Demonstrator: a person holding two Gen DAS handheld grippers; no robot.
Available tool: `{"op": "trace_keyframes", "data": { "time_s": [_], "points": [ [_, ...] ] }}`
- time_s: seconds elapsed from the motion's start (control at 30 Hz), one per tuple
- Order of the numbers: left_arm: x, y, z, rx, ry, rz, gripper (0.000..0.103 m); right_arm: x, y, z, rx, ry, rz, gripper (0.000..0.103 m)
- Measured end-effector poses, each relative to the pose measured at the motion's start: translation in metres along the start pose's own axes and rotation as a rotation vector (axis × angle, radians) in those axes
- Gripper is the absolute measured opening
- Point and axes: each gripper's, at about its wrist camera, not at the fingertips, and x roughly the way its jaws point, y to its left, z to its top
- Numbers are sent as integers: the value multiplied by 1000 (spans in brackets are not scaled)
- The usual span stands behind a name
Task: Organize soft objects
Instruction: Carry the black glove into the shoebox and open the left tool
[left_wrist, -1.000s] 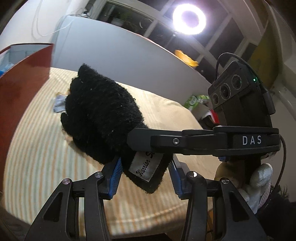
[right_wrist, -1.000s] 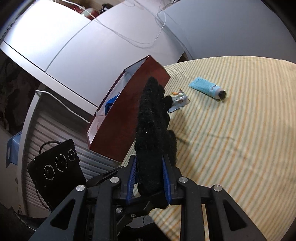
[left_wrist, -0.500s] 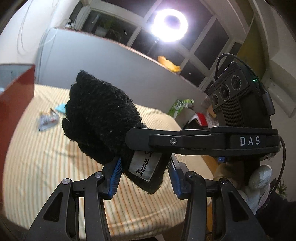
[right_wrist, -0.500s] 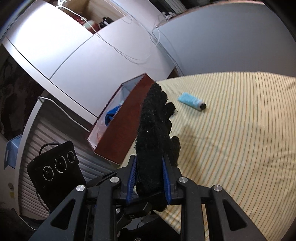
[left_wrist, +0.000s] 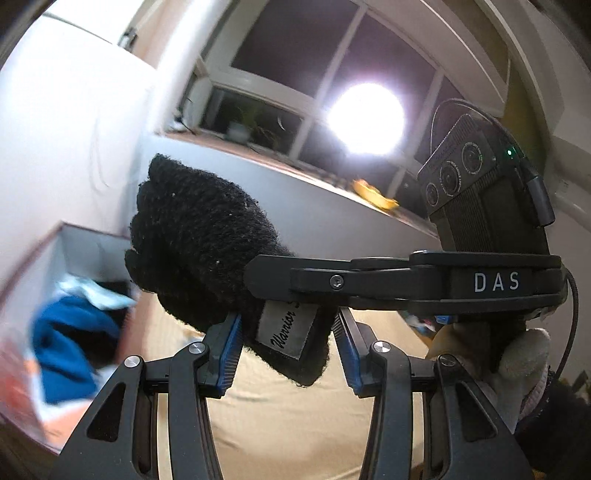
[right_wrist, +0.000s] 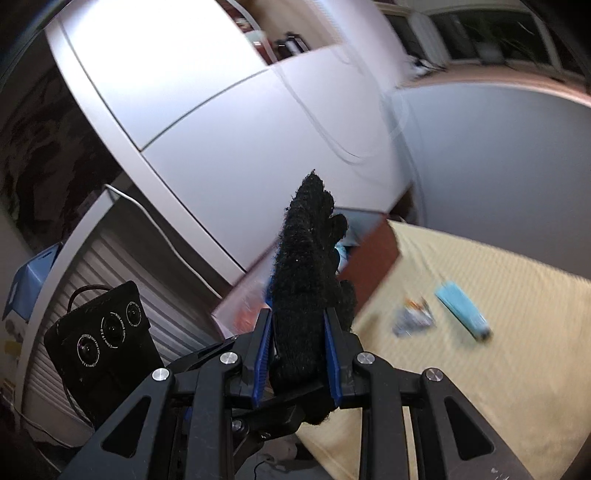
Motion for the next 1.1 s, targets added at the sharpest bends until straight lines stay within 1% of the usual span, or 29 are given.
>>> {"op": "trace_keyframes", "data": {
  "time_s": [0.13, 0.27, 0.37, 0.5, 0.57, 0.67, 0.73, 0.83, 0.87, 0.9, 0.93, 1.1],
  "points": [
    [-19, 24, 9, -5, -17, 60, 44, 32, 25, 22, -38, 14, 40, 24],
    [-31, 47, 12, -27, -28, 112, 44, 61, 42, 34, -54, 34, 75, 24],
    [-34, 62, 8, -52, -14, 138, 44, 84, 51, 37, -57, 64, 89, 24],
    [-35, 78, -2, -91, 17, 169, 44, 113, 57, 33, -54, 107, 76, 24],
    [-34, 85, -10, -103, 44, 200, 44, 125, 56, 30, -45, 125, 64, 24],
    [-35, 97, -18, -113, 70, 236, 45, 140, 55, 27, -50, 156, 18, 24],
    [-34, 98, -21, -105, 87, 288, 46, 145, 54, 25, -49, 171, 1, 27],
    [-31, 105, -23, -108, 108, 350, 45, 147, 53, 26, -62, 166, -37, 30],
    [-30, 108, -25, -117, 123, 367, 45, 145, 52, 26, -65, 157, -46, 36],
    [-28, 112, -28, -127, 134, 381, 45, 143, 52, 27, -65, 150, -52, 44],
    [-29, 113, -30, -132, 139, 396, 45, 140, 51, 28, -67, 137, -62, 50],
    [-43, 115, -39, -144, 134, 426, 45, 125, 47, 28, -72, 116, -92, 50]
  ]
}}
